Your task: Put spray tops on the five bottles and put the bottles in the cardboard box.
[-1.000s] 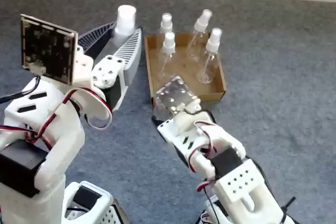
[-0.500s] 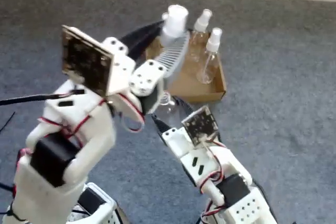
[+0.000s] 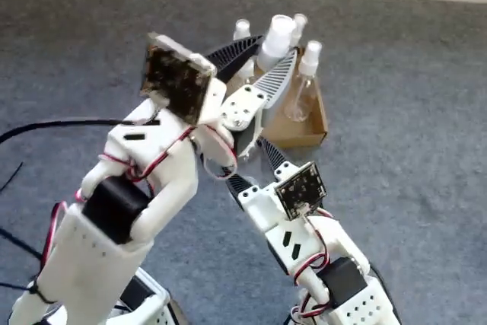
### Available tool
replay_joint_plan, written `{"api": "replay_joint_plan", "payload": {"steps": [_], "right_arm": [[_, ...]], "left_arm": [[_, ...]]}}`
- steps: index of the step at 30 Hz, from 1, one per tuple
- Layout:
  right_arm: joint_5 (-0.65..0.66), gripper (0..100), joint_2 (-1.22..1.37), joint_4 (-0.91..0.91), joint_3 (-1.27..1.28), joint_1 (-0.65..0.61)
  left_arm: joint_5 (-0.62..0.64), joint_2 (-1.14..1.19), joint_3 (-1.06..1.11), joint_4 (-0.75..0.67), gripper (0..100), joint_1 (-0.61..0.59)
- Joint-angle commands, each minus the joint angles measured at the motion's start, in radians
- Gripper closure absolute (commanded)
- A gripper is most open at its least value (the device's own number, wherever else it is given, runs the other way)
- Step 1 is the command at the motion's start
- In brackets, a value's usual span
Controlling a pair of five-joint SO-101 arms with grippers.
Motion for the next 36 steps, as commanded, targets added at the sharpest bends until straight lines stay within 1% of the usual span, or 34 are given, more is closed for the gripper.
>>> {"api": "replay_joint_plan", "payload": {"steps": [1, 4, 6, 9, 11, 13, 19, 23, 29, 31, 36], "right_arm": [[-0.008, 99.4, -0.018, -0.027, -0.008, -0.004], [-0.009, 99.4, -0.018, -0.027, -0.018, -0.001], [-0.009, 99.4, -0.018, -0.027, -0.018, 0.036], [-0.02, 99.4, -0.018, -0.027, -0.018, 0.096], [-0.055, 99.4, -0.018, -0.027, -0.018, 0.104], [-0.058, 99.4, -0.018, -0.027, -0.016, 0.102], [-0.064, 99.4, -0.018, -0.027, -0.015, 0.105], [-0.064, 99.4, -0.018, -0.027, -0.015, 0.105], [-0.06, 99.4, -0.018, -0.027, -0.012, 0.105], [-0.06, 99.4, -0.018, -0.027, -0.012, 0.105], [-0.06, 99.4, -0.018, -0.027, -0.01, 0.105]], "left_arm": [[0.012, 0.035, -0.004, -0.028, 99, 0.013], [0.011, 0.035, -0.004, 0.009, 99, 0.012], [0.006, 0.035, -0.004, 0.077, 99, 0.005], [0.011, 0.035, -0.004, 0.183, 99, -0.036], [0.011, 0.035, -0.004, 0.238, 99, -0.047], [0.006, 0.035, 0.016, 0.276, 99, -0.047], [0.006, 0.033, 0.17, 0.281, 99, -0.047], [0.006, 0.033, 0.186, 0.285, 98, -0.047], [0.006, -0.041, 0.185, 0.285, 82, -0.047], [0.005, -0.081, 0.18, 0.284, 80, -0.048], [-0.037, -0.142, 0.136, 0.284, 80, -0.05]]}}
